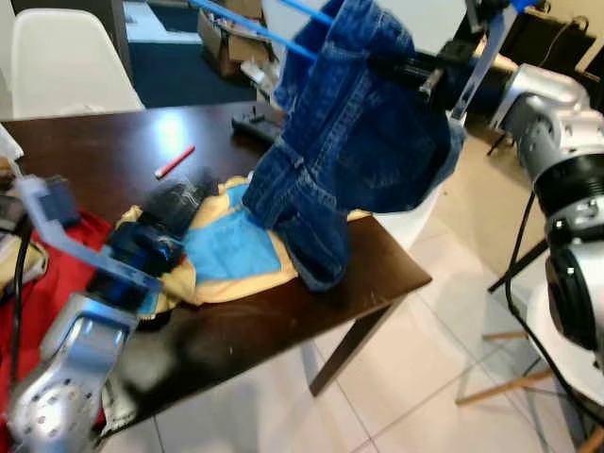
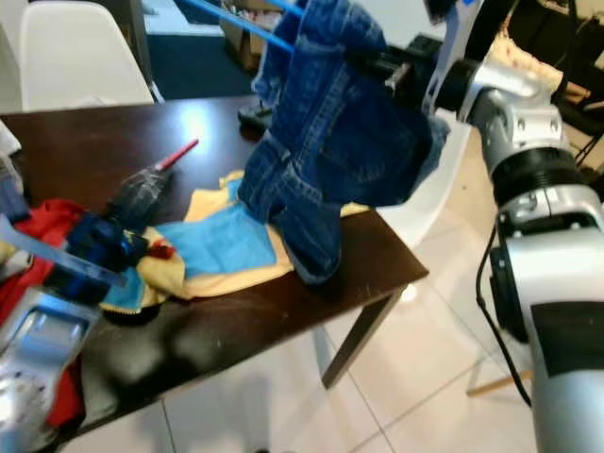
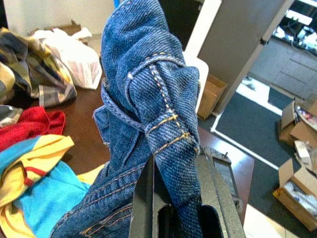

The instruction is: Hang hanger

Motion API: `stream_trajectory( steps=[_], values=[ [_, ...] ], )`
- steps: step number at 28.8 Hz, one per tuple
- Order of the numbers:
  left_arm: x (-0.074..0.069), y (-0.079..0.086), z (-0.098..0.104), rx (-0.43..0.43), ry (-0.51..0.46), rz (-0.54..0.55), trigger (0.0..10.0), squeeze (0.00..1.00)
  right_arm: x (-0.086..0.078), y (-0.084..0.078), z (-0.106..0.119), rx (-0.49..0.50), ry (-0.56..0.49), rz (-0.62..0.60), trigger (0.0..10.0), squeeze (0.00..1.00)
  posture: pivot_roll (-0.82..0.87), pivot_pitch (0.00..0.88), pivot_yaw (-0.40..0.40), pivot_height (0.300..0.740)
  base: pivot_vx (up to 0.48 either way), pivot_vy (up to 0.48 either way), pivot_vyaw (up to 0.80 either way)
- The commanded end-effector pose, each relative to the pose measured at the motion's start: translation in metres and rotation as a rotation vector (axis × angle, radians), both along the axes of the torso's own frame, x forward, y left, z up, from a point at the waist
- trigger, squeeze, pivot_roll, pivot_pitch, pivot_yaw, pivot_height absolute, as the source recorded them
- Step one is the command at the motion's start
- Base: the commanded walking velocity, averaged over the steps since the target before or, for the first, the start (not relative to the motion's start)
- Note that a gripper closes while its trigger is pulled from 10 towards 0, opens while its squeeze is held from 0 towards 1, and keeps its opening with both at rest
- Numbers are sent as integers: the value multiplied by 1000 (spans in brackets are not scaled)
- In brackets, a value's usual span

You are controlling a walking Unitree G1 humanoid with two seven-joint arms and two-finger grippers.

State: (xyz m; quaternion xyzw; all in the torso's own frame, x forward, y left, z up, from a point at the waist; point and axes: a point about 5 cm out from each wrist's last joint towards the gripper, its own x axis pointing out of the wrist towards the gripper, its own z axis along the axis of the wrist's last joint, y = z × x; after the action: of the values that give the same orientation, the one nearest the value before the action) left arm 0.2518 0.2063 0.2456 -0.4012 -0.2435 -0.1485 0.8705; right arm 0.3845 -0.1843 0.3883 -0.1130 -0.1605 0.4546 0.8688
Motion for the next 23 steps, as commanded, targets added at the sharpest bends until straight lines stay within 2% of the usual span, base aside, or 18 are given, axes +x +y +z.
stream_trajectory(
  steps=[1, 2, 3, 4, 5, 6, 7, 8, 10, 12, 13, 14, 15, 16, 18, 20, 21, 23],
  values=[
    [0, 11, -2, -101, -11, 41, 10000, 0, -5, -9, 7, 31, -29, 7, 0, 0, 121, 68, -196, 740, 0, 0, 0],
    [-1, 23, -5, -194, -20, 72, 10000, 0, -7, -10, 7, 30, -31, 37, 0, 0, 123, 69, -196, 740, 0, 0, 0],
    [-1, 23, -5, -194, -20, 72, 10000, 0, -7, -10, 7, 30, -31, 37, 0, 0, 123, 69, -196, 740, 0, 0, 0],
    [-1, 30, -8, -257, -26, 94, 10000, 0, -9, -10, 7, 30, -33, 59, 0, 0, 123, 69, -196, 740, 0, 0, 0],
    [-1, 30, -8, -257, -26, 94, 10000, 0, -9, -10, 7, 30, -33, 59, 0, 0, 123, 69, -196, 740, 0, 0, 0],
    [1, 38, -15, -328, -14, 113, 10000, 0, -11, -10, 8, 38, -36, 90, 0, 0, 123, 69, -196, 740, 0, 0, 0],
    [1, 38, -15, -328, -14, 113, 10000, 0, -11, -10, 8, 38, -36, 90, 0, 0, 123, 69, -196, 740, 0, 0, 0],
    [4, 38, -22, -399, -2, 98, 10000, 0, -14, -10, 8, 42, -40, 127, 0, 0, 123, 69, -196, 740, 0, 0, 0],
    [4, 38, -22, -399, -2, 98, 10000, 0, -14, -10, 8, 42, -40, 127, 0, 0, 123, 69, -196, 740, 0, 0, 0],
    [16, 29, -31, -529, 20, 27, 10000, 0, -20, -6, 10, 41, -50, 206, 0, 0, 113, 71, -189, 740, 0, 0, 0],
    [16, 29, -31, -529, 20, 27, 10000, 0, -20, -6, 10, 41, -50, 206, 0, 0, 113, 71, -189, 740, 0, 0, 0],
    [22, 20, -33, -586, 31, -24, 10000, 0, -22, -4, 11, 40, -54, 230, 0, 0, 113, 71, -189, 740, 0, 0, 0],
    [22, 20, -33, -586, 31, -24, 10000, 0, -22, -4, 11, 40, -54, 230, 0, 0, 113, 71, -189, 740, 0, 0, 0],
    [28, 5, -36, -624, 62, -82, 10000, 0, -24, -3, 11, 44, -59, 252, 0, 0, 110, 73, -185, 740, 0, 0, 0],
    [28, 5, -36, -624, 62, -82, 10000, 0, -24, -3, 11, 44, -59, 252, 0, 0, 110, 73, -185, 740, 0, 0, 0],
    [37, -28, -39, -668, 115, -204, 10000, 0, -30, -2, 13, 58, -74, 306, 0, 0, 105, 75, -180, 740, 0, 0, 0],
    [37, -28, -39, -668, 115, -204, 10000, 0, -30, -2, 13, 58, -74, 306, 0, 0, 105, 75, -180, 740, 0, 0, 0],
    [41, -49, -39, -680, 148, -293, 10000, 0, -36, -3, 13, 55, -82, 353, 0, 0, 104, 76, -178, 740, 0, 0, 0]
  ],
)
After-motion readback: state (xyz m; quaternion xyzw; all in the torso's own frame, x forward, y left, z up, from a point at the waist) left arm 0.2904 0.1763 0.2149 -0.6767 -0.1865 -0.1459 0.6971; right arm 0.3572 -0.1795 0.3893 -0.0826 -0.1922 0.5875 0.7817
